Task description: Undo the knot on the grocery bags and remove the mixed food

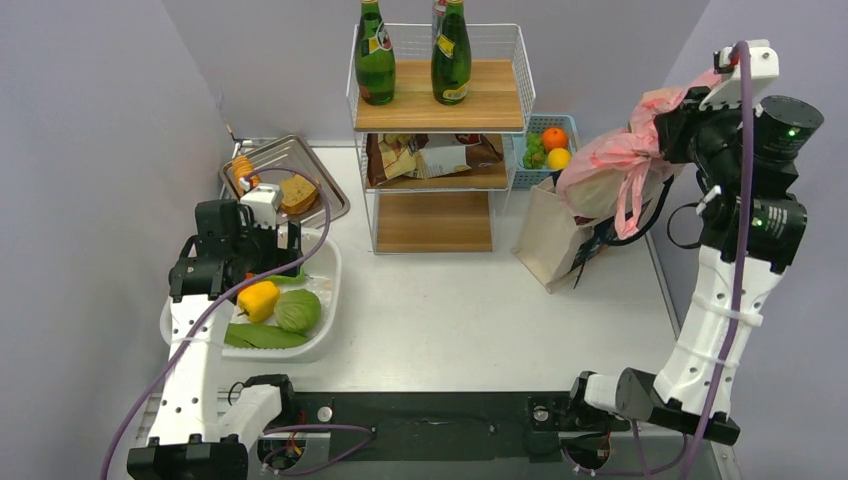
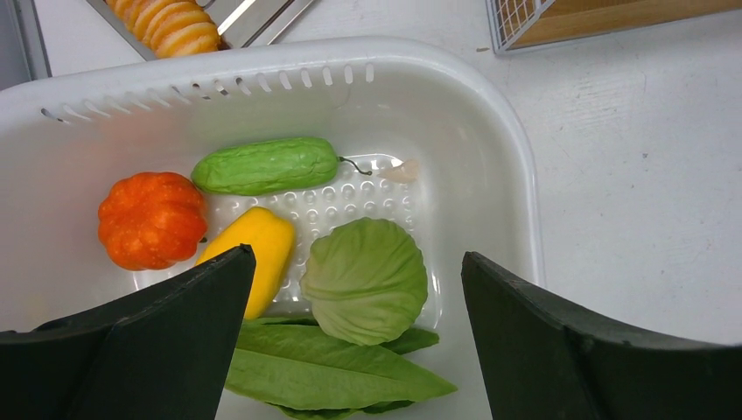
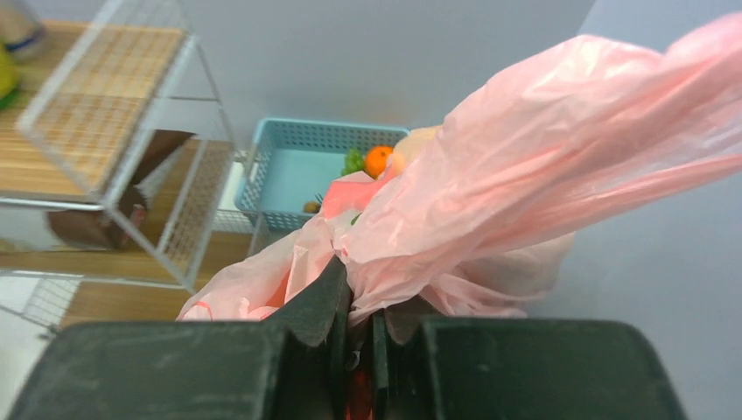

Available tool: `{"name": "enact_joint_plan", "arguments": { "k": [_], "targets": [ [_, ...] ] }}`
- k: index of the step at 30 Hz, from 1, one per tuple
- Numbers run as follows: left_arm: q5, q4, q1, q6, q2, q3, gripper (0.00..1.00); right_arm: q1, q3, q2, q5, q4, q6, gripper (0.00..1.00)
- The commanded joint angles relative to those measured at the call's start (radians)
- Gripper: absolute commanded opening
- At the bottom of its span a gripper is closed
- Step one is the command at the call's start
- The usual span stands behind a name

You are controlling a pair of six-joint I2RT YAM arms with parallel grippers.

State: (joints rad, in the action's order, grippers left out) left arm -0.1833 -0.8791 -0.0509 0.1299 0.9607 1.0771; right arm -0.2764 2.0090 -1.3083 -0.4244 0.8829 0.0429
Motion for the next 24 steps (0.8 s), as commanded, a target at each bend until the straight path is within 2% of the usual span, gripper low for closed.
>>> {"name": "enact_joint_plan", "arguments": {
  "k": [1, 9, 13, 15, 17, 20, 24],
  "targets": [
    [-0.032, 0.018, 0.006, -0.030, 0.002, 0.071, 0.87, -0.001, 0.042, 0.123, -0.126, -0.093, -0.083, 0.00],
    [-0.074, 0.016, 0.007, -0.057, -0.002, 0.109, 0.88, 0.008, -0.043, 0.281, -0.278, -0.093, -0.139, 0.00],
    [-0.114, 0.025, 0.008, -0.063, -0.027, 0.102, 0.88, 0.008, -0.115, 0.338, -0.447, -0.098, -0.187, 0.00],
    [-0.171, 0.018, 0.008, -0.051, -0.042, 0.101, 0.88, 0.013, -0.175, 0.354, -0.593, -0.100, -0.207, 0.00],
    [-0.216, 0.014, 0.008, -0.042, -0.056, 0.098, 0.88, 0.034, -0.246, 0.367, -0.675, -0.093, -0.215, 0.00],
    [-0.263, 0.013, 0.009, -0.024, -0.078, 0.094, 0.88, 0.163, -0.344, 0.400, -0.681, -0.072, -0.191, 0.00],
    [-0.329, -0.014, 0.009, 0.049, -0.113, 0.086, 0.88, 0.402, -0.500, 0.403, -0.526, 0.030, -0.069, 0.00]
  ]
}}
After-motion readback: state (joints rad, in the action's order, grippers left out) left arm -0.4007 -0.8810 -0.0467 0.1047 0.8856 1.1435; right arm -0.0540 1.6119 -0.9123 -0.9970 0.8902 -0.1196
